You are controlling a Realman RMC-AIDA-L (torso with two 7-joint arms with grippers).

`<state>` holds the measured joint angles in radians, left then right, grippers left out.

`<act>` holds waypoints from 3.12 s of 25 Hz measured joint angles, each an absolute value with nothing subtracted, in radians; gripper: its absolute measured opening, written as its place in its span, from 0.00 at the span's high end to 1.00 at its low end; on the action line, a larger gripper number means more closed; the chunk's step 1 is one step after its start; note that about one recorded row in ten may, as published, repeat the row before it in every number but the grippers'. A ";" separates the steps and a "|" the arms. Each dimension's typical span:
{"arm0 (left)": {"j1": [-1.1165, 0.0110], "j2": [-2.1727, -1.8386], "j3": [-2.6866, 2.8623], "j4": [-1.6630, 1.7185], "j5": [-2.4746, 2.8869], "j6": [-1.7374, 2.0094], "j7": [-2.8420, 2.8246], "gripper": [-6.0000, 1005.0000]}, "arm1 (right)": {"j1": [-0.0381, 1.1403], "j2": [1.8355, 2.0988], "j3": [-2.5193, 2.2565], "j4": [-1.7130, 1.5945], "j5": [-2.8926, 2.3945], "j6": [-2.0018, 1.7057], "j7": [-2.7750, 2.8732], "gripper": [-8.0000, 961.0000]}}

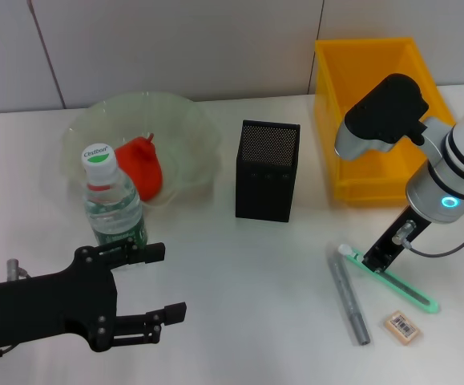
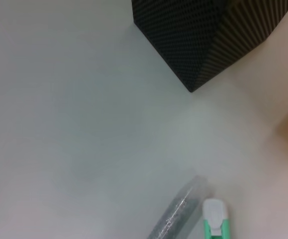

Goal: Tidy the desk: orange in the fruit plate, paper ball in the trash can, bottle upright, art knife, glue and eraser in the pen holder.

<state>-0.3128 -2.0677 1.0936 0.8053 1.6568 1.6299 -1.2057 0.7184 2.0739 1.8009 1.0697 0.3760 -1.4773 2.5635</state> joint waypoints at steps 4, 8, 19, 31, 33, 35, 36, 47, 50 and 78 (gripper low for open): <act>-0.313 -2.068 1.097 0.805 1.658 1.629 -1.206 0.17 | 0.716 2.074 1.801 1.069 0.376 -1.477 2.563 0.94; -0.313 -2.068 1.098 0.805 1.658 1.628 -1.206 0.17 | 0.714 2.074 1.801 1.069 0.376 -1.477 2.563 0.96; -0.314 -2.068 1.102 0.805 1.658 1.627 -1.206 0.17 | 0.710 2.074 1.789 1.091 0.355 -1.482 2.581 0.94; -0.311 -2.068 1.098 0.805 1.658 1.628 -1.198 0.17 | 0.710 2.074 1.790 1.101 0.361 -1.479 2.579 0.71; -0.311 -2.068 1.097 0.805 1.658 1.628 -1.194 0.17 | 0.710 2.074 1.790 1.098 0.361 -1.478 2.579 0.70; -0.311 -2.068 1.097 0.805 1.658 1.628 -1.193 0.17 | 0.708 2.074 1.790 1.097 0.362 -1.477 2.578 0.70; -0.311 -2.068 1.097 0.805 1.658 1.628 -1.193 0.17 | 0.708 2.074 1.790 1.097 0.362 -1.477 2.578 0.70; -0.313 -2.068 1.097 0.805 1.658 1.628 -1.193 0.17 | 0.707 2.075 1.789 1.087 0.358 -1.472 2.580 0.71; -0.314 -2.068 1.098 0.805 1.657 1.628 -1.193 0.17 | 0.708 2.075 1.789 1.081 0.356 -1.472 2.582 0.71; -0.318 -2.068 1.100 0.805 1.657 1.628 -1.193 0.17 | 0.704 2.076 1.796 1.094 0.355 -1.481 2.592 0.90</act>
